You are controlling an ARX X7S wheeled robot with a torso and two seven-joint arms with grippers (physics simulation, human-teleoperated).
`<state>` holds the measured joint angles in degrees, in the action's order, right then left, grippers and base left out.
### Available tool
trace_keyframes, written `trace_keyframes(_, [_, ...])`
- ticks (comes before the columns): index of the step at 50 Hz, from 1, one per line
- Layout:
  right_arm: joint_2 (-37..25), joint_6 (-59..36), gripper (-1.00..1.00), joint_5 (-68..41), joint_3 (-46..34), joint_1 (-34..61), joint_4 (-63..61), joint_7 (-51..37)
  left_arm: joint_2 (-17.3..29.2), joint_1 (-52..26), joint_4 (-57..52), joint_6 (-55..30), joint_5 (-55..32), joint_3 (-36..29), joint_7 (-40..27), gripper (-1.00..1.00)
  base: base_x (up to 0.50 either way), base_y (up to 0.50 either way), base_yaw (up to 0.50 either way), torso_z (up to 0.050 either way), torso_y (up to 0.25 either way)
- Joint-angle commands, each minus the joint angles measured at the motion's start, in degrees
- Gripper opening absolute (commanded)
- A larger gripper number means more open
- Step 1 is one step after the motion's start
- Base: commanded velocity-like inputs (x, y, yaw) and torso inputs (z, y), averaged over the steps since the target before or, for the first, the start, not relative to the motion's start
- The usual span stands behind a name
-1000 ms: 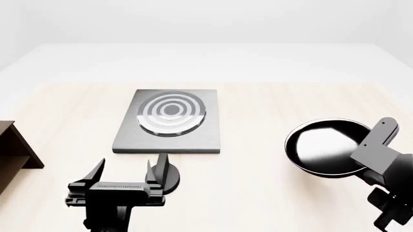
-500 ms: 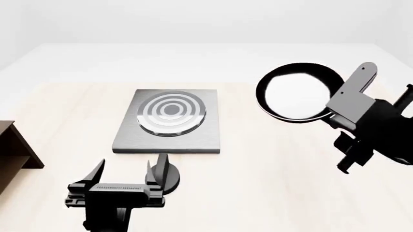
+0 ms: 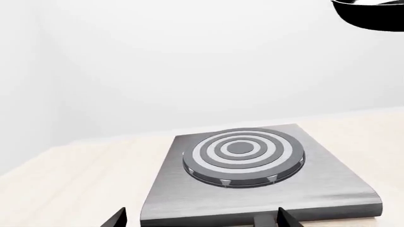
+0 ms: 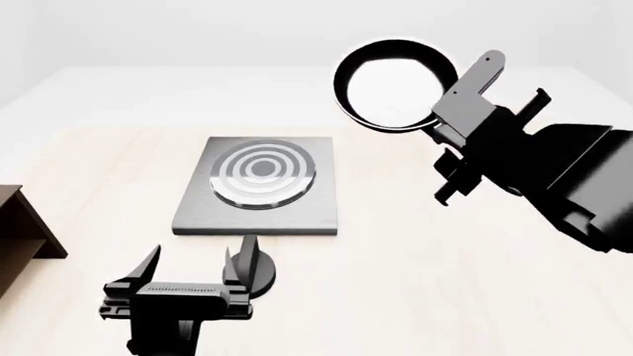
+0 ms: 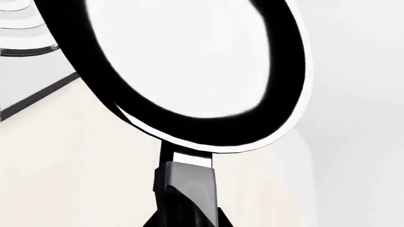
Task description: Turn on the stove and put the frying pan on it.
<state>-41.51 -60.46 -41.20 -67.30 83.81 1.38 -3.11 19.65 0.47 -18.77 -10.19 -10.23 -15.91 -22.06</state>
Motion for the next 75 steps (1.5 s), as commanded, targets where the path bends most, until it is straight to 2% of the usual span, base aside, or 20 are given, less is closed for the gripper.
trace_keyframes(1, [10.02, 7.15, -1.00, 8.88, 3.60, -0.51, 10.47, -1.60, -0.95, 0.39, 0.48, -0.32, 1.74, 1.08, 0.77, 1.00, 0.00, 0.00, 0.00, 0.000, 0.000])
trace_keyframes(13, [19.04, 12.57, -1.00, 11.20, 4.02, 0.00, 21.55, -2.39, -0.82, 0.64, 0.54, -0.07, 1.62, 1.22, 0.29, 1.00, 0.00, 0.00, 0.00, 0.000, 0.002])
trace_keyframes(20, [28.13, 21.12, -1.00, 14.16, 3.34, -0.37, 35.38, -1.66, -1.03, 0.68, 0.28, -0.21, 1.81, 0.75, -0.02, 1.00, 0.00, 0.00, 0.00, 0.000, 0.001])
trace_keyframes(28, [35.56, 29.41, -1.00, 17.19, 2.09, -1.72, 48.48, -1.91, -0.65, 0.58, -0.33, -0.62, 1.57, 1.08, -0.27, 1.00, 0.00, 0.00, 0.00, 0.000, 0.001])
trace_keyframes(37, [40.36, 30.58, -1.00, 17.34, 1.77, -2.34, 50.27, -3.37, -0.47, 0.93, -0.42, -0.15, 1.17, 1.53, -0.53, 1.00, 0.00, 0.00, 0.00, 0.000, 0.002])
trace_keyframes(42, [41.46, 31.64, -1.00, 13.17, -1.83, -2.07, 51.09, -5.21, -0.29, 1.14, -0.50, 0.23, 0.86, 1.79, -0.55, 1.00, 0.00, 0.00, 0.00, 0.000, 0.002])
trace_keyframes(47, [41.50, 34.35, -1.00, 0.48, -13.75, -0.71, 50.09, -11.25, -0.09, 1.91, -0.95, 1.25, 1.48, 2.21, -1.39, 1.00, 0.00, 0.00, 0.00, 0.004, 0.000])
trace_keyframes(52, [41.51, 35.75, -1.00, -5.41, -19.24, 0.12, 48.59, -13.91, -0.01, 1.86, -1.17, 1.29, 1.25, 2.66, -1.73, 1.00, 0.00, 0.00, 0.00, 0.000, 0.002])
trace_keyframes(75, [41.51, 34.37, -1.00, -6.80, -20.95, -3.34, 42.79, -17.04, 0.24, 2.29, -0.42, 2.65, 0.70, 3.11, -2.20, 1.00, 0.00, 0.00, 0.00, 0.000, 0.002])
